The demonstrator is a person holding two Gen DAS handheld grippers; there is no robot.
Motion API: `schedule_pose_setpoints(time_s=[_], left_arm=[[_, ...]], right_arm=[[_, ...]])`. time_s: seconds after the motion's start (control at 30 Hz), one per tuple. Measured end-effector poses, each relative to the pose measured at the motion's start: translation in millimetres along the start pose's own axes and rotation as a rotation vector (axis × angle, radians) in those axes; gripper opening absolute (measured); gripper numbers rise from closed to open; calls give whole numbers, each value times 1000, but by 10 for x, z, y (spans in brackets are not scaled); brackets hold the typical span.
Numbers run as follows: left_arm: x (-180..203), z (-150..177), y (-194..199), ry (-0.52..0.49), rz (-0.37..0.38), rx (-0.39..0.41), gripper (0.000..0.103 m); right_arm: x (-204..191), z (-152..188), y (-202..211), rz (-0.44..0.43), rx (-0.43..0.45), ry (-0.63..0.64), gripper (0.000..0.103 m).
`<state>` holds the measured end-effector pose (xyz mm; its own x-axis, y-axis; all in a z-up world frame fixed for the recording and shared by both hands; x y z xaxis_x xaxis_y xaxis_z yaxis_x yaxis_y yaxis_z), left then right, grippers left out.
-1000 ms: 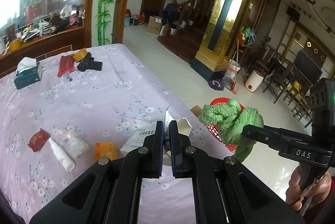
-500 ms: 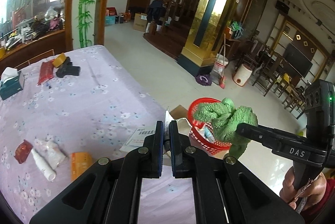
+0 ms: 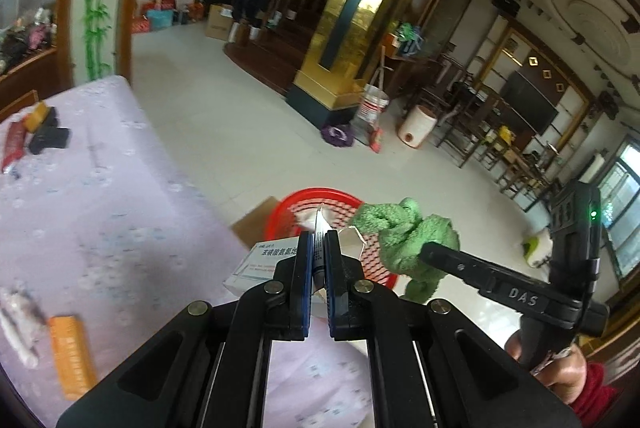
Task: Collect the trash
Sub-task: 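Carry the green towel and white box over the red basket, then open both tools to drop the towel and box into the basket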
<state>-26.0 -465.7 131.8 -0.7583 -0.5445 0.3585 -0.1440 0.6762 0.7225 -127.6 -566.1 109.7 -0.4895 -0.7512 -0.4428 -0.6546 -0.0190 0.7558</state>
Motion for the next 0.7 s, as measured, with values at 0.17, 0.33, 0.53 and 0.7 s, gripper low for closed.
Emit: schedule_pose_setpoints(time_s=[0.17, 0.33, 0.53, 0.7], left_arm=[[270, -112, -346, -12, 45, -35, 5], [431, -148, -650, -25, 59, -69, 5], [452, -191, -1001, -27, 52, -110, 5], [381, -188, -1207, -8, 50, -125, 7]], right_arm=[[318, -134, 12, 19, 4, -52, 49], [560, -277, 0, 33, 7, -81, 49], [752, -474, -138, 29, -7, -107, 49], [799, -580, -307, 26, -28, -107, 52]])
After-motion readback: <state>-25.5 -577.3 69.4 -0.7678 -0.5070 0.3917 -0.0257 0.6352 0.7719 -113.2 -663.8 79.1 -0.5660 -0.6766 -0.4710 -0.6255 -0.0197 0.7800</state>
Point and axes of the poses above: each gripper's, at about its wrist camera, not at the fingertips, and y roughly against the way its jaws point, x to its right, z to its underside, the point moved 8 cm from there along -y, roughly the way its jaws point, and after that the axes turned 7 degrees about -x, right-handed, at the moved point
